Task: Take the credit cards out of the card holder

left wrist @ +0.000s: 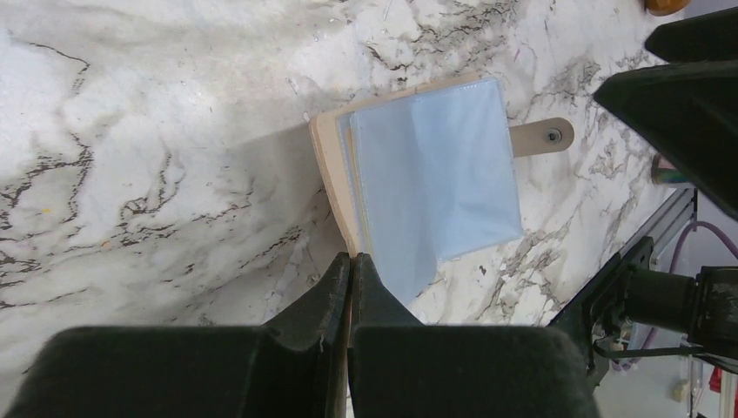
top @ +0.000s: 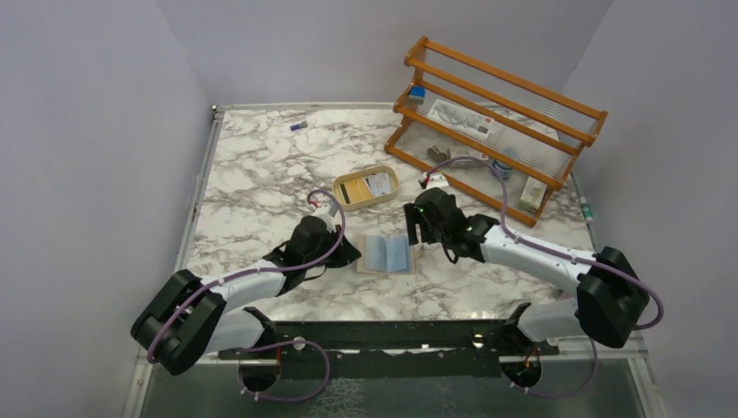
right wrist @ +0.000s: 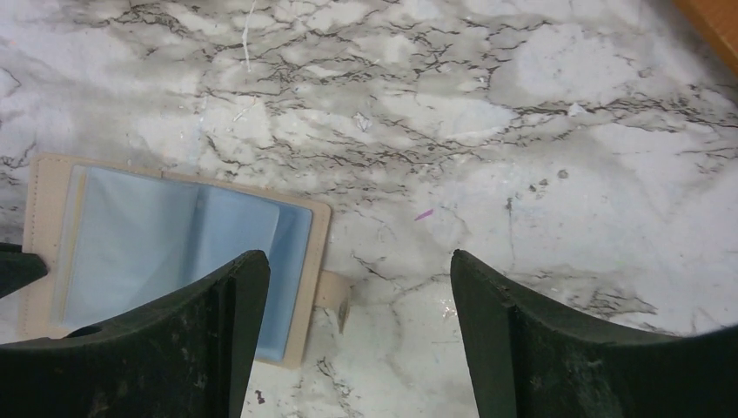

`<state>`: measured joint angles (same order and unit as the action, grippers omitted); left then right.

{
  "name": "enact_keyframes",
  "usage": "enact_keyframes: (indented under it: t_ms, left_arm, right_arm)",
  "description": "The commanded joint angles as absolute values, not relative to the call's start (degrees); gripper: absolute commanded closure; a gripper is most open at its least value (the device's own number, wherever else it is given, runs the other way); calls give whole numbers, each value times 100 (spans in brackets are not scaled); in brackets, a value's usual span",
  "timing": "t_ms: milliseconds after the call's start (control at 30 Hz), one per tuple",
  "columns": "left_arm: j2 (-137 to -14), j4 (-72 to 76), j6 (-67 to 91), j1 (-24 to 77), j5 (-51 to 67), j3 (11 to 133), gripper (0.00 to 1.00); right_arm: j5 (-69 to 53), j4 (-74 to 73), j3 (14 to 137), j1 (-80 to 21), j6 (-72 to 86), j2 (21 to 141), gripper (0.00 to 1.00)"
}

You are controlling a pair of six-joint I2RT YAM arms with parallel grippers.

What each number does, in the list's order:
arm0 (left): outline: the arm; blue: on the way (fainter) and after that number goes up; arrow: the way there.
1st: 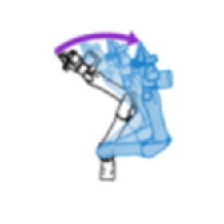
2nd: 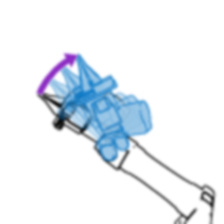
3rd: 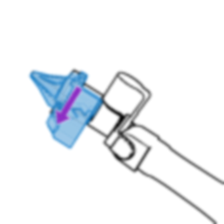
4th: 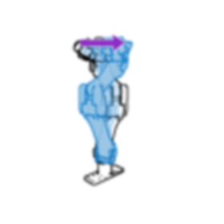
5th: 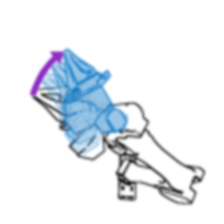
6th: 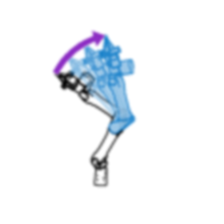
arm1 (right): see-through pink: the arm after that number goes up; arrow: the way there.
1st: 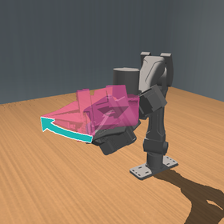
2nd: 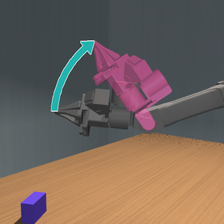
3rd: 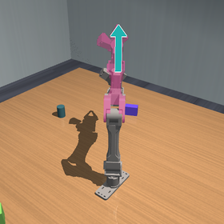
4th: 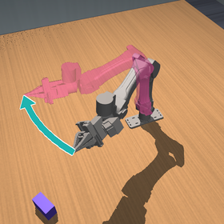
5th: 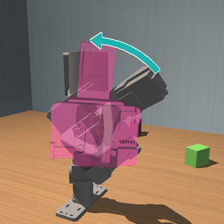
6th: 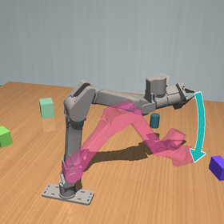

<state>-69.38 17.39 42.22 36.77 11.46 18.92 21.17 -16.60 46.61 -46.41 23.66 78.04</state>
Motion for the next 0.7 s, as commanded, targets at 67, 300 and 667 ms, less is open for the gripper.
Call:
enact_keyframes:
  t_ms: [67, 300, 667]
  left_arm:
    - [-6916, 1629, 4026, 3691, 855, 1932, 100]
    - [-6987, 1660, 4025, 3689, 813, 1920, 100]
    - [-7091, 1713, 4060, 3705, 804, 1881, 100]
  right_arm:
    - [1929, -2090, 4998, -4613, 2133, 7325, 19]
    - [1006, -1258, 5319, -4957, 2411, 8208, 19]
    - [395, -442, 5807, -5350, 2699, 9436, 21]
